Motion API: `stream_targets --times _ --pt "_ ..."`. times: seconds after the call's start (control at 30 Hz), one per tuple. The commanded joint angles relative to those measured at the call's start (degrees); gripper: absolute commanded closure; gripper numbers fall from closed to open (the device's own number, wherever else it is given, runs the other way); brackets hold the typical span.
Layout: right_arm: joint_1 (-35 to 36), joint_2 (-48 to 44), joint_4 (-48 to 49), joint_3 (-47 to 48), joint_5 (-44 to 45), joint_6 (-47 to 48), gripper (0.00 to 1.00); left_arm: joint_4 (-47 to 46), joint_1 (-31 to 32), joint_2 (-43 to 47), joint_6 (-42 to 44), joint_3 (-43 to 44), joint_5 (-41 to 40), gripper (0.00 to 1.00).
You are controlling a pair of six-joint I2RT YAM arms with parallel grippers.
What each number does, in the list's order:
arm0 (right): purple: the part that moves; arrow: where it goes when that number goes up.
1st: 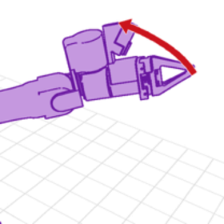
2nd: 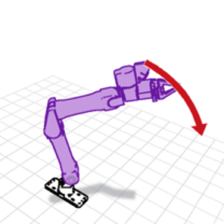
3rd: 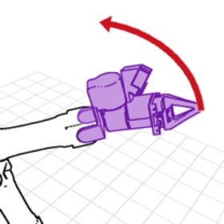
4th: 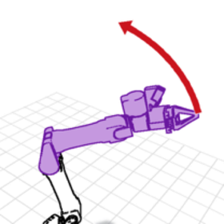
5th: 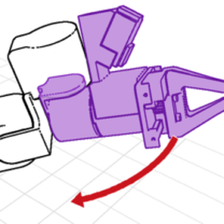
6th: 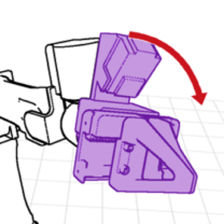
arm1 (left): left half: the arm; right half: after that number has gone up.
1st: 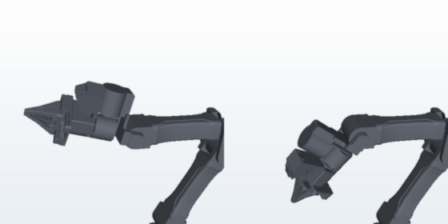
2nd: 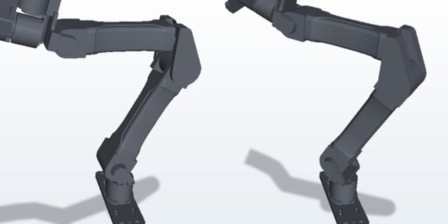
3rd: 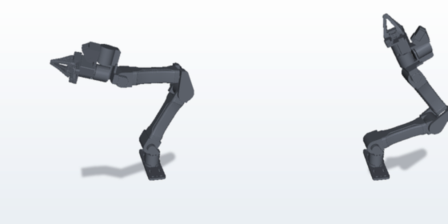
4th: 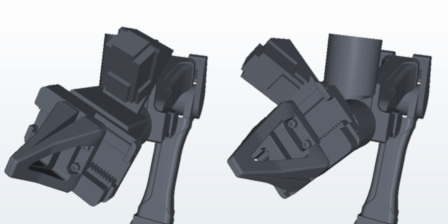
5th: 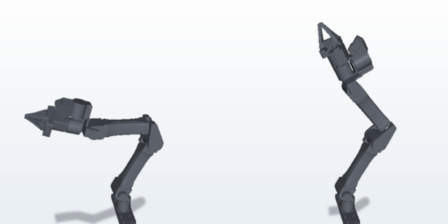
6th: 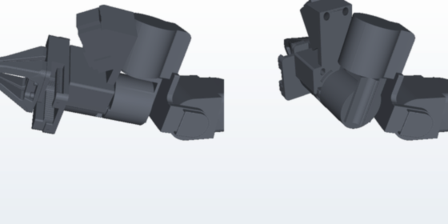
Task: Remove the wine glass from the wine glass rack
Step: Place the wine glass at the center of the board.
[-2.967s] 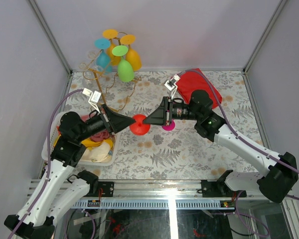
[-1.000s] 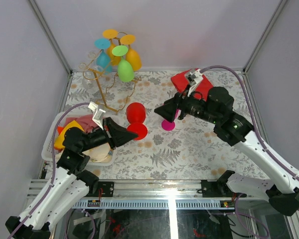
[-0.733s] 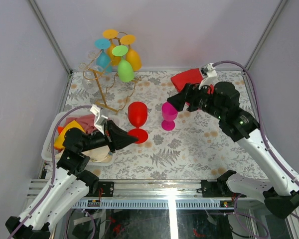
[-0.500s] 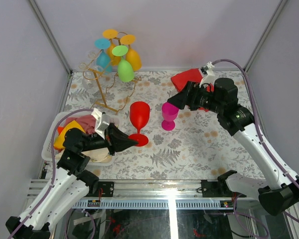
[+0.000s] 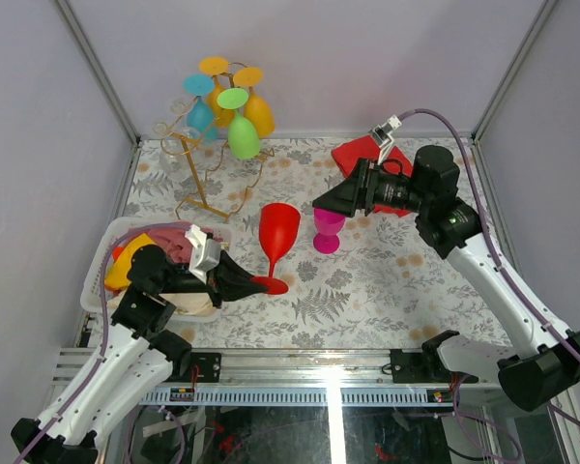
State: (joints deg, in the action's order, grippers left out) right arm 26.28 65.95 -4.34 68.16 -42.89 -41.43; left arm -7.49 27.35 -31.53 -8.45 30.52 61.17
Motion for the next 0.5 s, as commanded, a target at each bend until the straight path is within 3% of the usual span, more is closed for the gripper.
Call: stream_targets --times 0.0,0.13,0.47 --pt "0.1 1.9 6.8 -0.2 -9.8 -4.5 0.15 2.1 0.3 0.2 6.9 2.8 4.2 1.0" --pt "0.1 4.3 9.7 -0.6 -14.9 -9.0 0.15 6.7 0.3 -0.2 10.8 4.3 5.5 1.0" --pt "0.1 5.5 11.5 -1.5 -17.9 -11.1 0.16 6.9 0.2 -0.5 11.7 4.8 6.5 1.0"
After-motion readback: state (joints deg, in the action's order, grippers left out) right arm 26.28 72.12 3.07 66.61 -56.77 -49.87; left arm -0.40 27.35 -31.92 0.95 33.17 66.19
